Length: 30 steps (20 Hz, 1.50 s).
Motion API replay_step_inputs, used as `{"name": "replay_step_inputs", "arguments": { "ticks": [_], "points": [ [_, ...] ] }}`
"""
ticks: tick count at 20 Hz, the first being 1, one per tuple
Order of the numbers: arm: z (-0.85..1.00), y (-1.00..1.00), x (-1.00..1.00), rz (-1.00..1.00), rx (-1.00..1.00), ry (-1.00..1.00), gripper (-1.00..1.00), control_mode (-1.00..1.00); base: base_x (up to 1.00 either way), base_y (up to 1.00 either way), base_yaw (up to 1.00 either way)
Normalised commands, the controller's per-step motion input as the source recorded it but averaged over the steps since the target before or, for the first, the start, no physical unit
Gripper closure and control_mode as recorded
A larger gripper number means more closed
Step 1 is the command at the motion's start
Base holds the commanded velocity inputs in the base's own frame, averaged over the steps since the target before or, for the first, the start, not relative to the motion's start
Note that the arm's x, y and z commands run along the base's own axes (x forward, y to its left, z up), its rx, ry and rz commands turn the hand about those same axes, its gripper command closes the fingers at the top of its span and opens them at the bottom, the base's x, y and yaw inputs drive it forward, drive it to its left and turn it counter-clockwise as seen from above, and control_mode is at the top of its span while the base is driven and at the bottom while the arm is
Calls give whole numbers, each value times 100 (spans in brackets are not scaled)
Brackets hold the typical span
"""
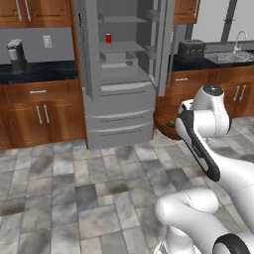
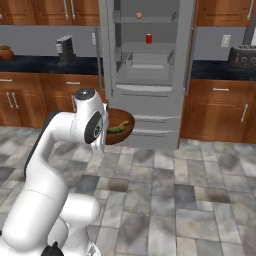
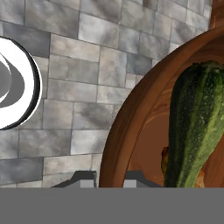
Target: Pick the chicken drumstick and squash from their plates and place them in the bowl. Then put the bowl in the fridge.
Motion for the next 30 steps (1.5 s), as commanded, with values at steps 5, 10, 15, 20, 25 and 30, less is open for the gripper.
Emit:
{"name": "replay_step_inputs", "arguments": {
  "ticks": [5,10,15,20,25,30],
  "points": [
    [0,0,0,0,0,0,100,100,83,-29,16],
    [0,0,0,0,0,0,100,100,75,-37,3],
    [0,0,0,0,0,0,100,100,74,-23,0],
    [0,0,0,0,0,0,100,100,66,-14,10],
    [0,0,0,0,0,0,100,100,62,-26,6],
    [0,0,0,0,0,0,100,100,54,-38,0]
  ]
}}
